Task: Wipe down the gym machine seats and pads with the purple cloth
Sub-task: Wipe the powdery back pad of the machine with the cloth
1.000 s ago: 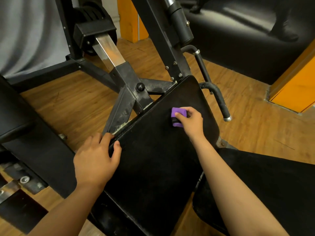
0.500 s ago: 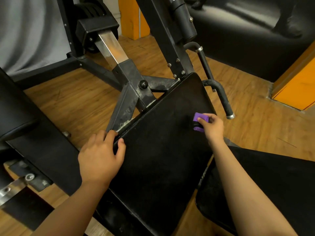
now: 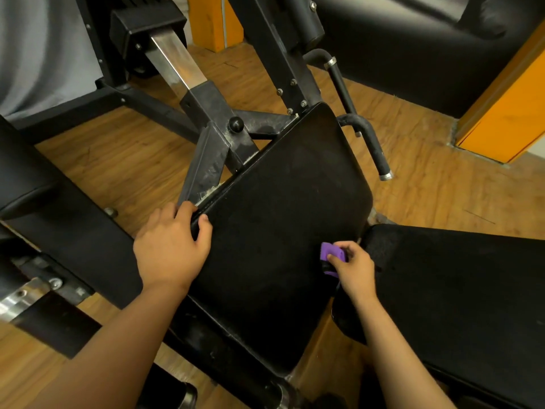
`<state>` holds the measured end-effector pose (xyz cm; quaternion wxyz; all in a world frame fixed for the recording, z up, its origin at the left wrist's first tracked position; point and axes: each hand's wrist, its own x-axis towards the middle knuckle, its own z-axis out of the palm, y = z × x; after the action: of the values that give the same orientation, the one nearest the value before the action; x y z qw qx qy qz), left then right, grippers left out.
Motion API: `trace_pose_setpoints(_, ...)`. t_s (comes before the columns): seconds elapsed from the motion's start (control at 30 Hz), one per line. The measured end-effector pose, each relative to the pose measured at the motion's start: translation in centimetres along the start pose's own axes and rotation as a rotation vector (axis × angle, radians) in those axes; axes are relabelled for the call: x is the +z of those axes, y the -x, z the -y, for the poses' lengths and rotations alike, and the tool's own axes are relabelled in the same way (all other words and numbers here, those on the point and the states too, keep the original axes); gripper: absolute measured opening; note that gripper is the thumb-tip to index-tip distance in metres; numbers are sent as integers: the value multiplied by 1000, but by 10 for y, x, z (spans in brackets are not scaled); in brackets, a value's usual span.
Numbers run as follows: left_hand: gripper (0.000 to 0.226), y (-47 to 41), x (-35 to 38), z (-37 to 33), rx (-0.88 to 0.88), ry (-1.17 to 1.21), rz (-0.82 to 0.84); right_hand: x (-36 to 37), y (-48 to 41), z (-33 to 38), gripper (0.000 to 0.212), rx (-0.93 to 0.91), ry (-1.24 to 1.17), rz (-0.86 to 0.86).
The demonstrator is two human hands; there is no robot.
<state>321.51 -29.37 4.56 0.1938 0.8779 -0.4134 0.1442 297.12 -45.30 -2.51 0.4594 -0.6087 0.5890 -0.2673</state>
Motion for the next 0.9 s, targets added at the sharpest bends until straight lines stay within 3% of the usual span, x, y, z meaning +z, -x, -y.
trace_pose_setpoints(0.13, 34, 0, 0, 0, -11, -8, -4, 23, 34, -17, 17, 35, 73, -47)
trace_pose_setpoints(0.27, 21, 0, 0, -2, -16, -25, -13, 43, 66, -15, 19, 57, -6, -55)
trace_pose_setpoints(0.57, 22, -2, -3, -3, 18, -7, -10, 67, 98, 43, 23, -179, -183, 302)
trace_pose_setpoints(0.7, 28, -1, -1, 0, 34, -6, -3, 53, 46, 49, 18, -4, -380, 103)
trace_pose_setpoints(0.77, 36, -1, -1, 1, 59, -14, -3, 43, 5, 51, 15, 61, -360, -10)
trace_pose_setpoints(0.9, 39, -2, -1, 3, 87, -27, 19, 26, -75, 63, 27, 127, -294, -144)
